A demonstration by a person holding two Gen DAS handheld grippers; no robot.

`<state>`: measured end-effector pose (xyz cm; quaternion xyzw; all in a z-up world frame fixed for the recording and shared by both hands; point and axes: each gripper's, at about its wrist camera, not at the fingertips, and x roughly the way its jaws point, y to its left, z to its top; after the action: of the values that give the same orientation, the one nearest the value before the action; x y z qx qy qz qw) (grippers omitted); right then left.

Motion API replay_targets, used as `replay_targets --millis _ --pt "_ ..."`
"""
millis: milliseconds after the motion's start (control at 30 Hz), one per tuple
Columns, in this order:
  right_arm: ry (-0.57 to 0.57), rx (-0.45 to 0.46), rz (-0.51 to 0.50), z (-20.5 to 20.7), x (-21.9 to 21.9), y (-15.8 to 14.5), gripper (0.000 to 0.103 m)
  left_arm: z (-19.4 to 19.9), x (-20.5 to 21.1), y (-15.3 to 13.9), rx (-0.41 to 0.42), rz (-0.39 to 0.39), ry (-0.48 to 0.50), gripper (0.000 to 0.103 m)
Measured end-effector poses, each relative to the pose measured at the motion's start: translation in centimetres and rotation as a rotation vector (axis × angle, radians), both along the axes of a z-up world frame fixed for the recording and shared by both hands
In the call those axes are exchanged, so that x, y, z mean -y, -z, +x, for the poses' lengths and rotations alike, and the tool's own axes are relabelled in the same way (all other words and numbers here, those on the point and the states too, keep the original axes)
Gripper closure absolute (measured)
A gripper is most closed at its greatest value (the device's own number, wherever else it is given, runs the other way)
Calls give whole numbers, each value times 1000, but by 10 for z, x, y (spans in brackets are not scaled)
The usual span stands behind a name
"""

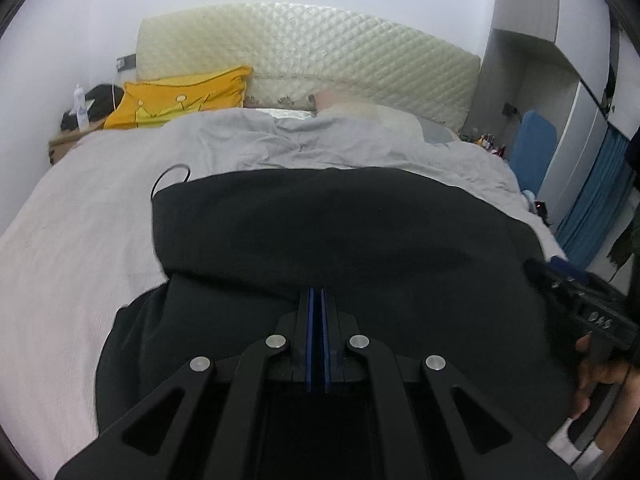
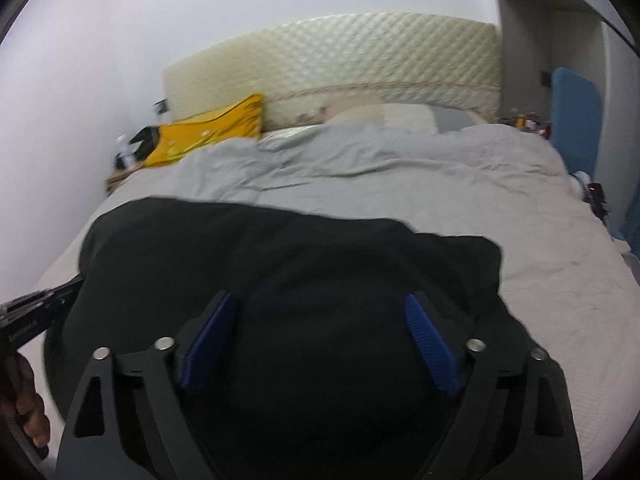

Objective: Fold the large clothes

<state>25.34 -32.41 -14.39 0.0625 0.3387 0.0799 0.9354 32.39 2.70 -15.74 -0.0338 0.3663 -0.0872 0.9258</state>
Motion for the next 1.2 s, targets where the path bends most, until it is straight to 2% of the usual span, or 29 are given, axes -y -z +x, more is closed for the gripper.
replay_targets --millis 233,367,500,633,833,867,900,933,967,1000,1100,1200 --pt "-13 -22 -12 38 6 14 6 42 16 21 -23 107 37 100" --pt "-27 -62 -20 68 -1 26 3 66 17 25 -50 111 40 100" --pt "-30 -94 -15 91 -3 35 0 85 12 24 -68 78 39 100" --pt "-34 -108 -23 98 -3 32 0 90 -5 13 -68 -23 58 100" --pt "-37 -104 -11 80 7 20 0 68 -23 -8 -13 -18 30 99" --pt "-41 -99 -11 73 9 16 0 62 -25 -10 -2 -20 30 89" --pt "-44 -94 -15 67 11 13 0 52 -26 -14 21 -18 40 76" --pt "-46 -90 -20 63 12 11 0 43 -25 -17 40 -7 56 39" --pt "-49 -82 -27 56 14 8 0 34 -23 -19 60 12 66 7" --pt "-53 -74 -34 47 17 4 0 27 -21 -21 82 27 82 0" --pt "-53 -54 -49 29 24 -4 0 4 -11 -25 114 76 107 0" --pt "-51 -42 -53 15 32 -9 0 -5 -7 -23 92 57 101 0"
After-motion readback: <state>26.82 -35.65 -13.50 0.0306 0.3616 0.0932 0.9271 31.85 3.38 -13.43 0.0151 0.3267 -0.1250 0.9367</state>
